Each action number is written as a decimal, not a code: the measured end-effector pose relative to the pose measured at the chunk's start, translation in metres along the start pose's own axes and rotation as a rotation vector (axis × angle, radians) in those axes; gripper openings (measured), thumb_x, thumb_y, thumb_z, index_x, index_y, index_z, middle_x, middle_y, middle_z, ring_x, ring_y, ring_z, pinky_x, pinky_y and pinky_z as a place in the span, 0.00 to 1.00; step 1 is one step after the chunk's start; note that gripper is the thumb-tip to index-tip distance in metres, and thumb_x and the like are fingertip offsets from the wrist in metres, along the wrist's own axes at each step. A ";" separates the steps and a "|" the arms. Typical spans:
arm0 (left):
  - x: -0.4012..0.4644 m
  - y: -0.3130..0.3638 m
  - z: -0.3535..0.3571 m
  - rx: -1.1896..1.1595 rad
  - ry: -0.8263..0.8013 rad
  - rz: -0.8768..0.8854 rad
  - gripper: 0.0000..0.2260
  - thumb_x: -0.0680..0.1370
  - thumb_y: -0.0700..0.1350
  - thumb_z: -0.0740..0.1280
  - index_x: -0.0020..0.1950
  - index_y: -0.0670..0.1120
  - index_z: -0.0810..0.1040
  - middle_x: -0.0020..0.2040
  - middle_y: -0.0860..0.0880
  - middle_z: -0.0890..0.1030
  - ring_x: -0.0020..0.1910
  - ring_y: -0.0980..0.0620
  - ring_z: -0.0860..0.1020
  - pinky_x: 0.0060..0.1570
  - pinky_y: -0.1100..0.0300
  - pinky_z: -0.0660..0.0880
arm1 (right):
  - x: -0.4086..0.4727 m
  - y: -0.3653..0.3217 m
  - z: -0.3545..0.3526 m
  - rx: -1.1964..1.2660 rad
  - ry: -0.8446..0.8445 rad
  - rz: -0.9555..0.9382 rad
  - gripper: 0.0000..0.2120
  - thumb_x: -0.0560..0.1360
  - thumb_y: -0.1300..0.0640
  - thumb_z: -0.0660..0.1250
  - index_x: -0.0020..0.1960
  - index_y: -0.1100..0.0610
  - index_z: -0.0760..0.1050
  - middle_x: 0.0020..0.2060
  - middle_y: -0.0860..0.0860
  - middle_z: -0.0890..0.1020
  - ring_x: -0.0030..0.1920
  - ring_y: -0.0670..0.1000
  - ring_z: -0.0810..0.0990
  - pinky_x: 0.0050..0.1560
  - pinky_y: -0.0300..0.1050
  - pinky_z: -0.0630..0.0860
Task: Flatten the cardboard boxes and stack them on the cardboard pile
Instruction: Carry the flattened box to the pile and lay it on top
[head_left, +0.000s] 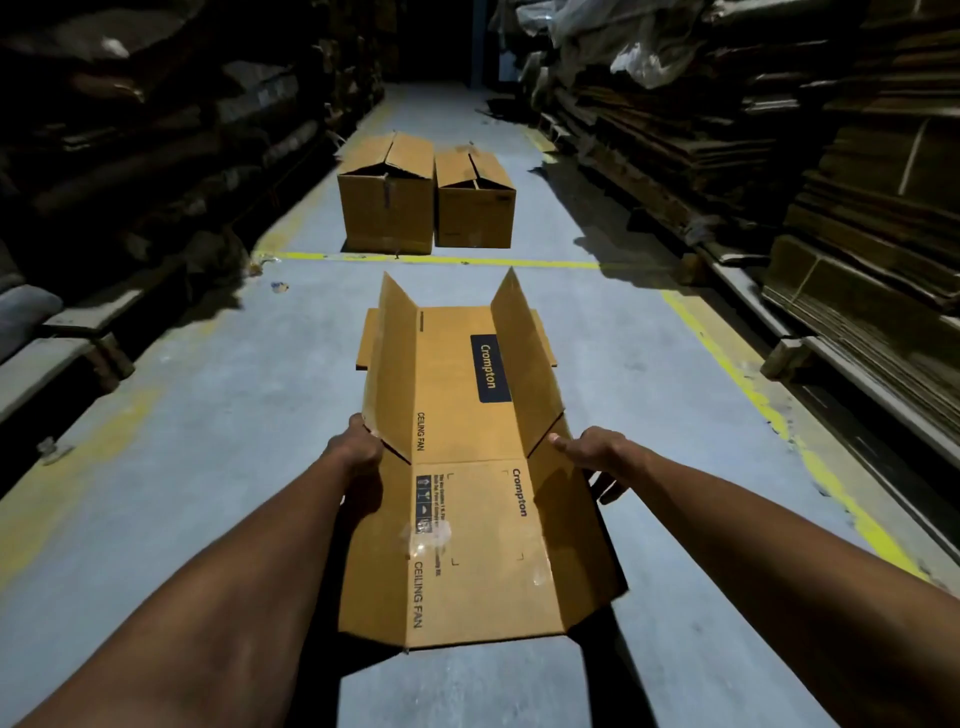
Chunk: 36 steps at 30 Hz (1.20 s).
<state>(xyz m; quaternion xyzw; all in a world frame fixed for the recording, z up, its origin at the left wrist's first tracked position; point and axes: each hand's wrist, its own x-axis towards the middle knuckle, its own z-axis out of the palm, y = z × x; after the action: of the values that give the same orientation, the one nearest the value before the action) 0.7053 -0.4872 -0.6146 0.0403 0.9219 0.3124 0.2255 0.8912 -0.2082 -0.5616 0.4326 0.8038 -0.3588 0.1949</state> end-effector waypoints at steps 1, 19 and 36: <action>0.001 -0.004 0.004 -0.019 0.025 -0.011 0.23 0.87 0.53 0.57 0.81 0.49 0.59 0.71 0.36 0.73 0.66 0.33 0.74 0.59 0.44 0.73 | 0.006 -0.001 0.003 -0.013 0.021 0.006 0.38 0.81 0.30 0.56 0.75 0.61 0.68 0.67 0.61 0.78 0.43 0.60 0.82 0.36 0.52 0.81; -0.007 -0.059 0.009 0.084 0.122 0.243 0.38 0.82 0.48 0.70 0.86 0.57 0.50 0.76 0.39 0.72 0.72 0.37 0.73 0.70 0.47 0.73 | 0.038 -0.012 0.010 -0.364 0.231 -0.392 0.33 0.82 0.59 0.67 0.82 0.53 0.55 0.70 0.60 0.75 0.67 0.63 0.76 0.66 0.56 0.76; -0.068 0.098 -0.135 0.139 0.189 0.332 0.35 0.77 0.48 0.76 0.81 0.53 0.65 0.72 0.42 0.75 0.70 0.39 0.74 0.68 0.51 0.72 | -0.098 -0.086 -0.125 -0.089 0.529 -0.472 0.12 0.80 0.63 0.64 0.62 0.55 0.77 0.53 0.55 0.79 0.43 0.54 0.78 0.45 0.50 0.79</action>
<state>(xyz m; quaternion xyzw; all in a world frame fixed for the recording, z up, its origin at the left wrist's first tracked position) 0.7000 -0.4987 -0.4350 0.1779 0.9390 0.2832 0.0802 0.8729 -0.2007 -0.3819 0.3040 0.9192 -0.2340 -0.0893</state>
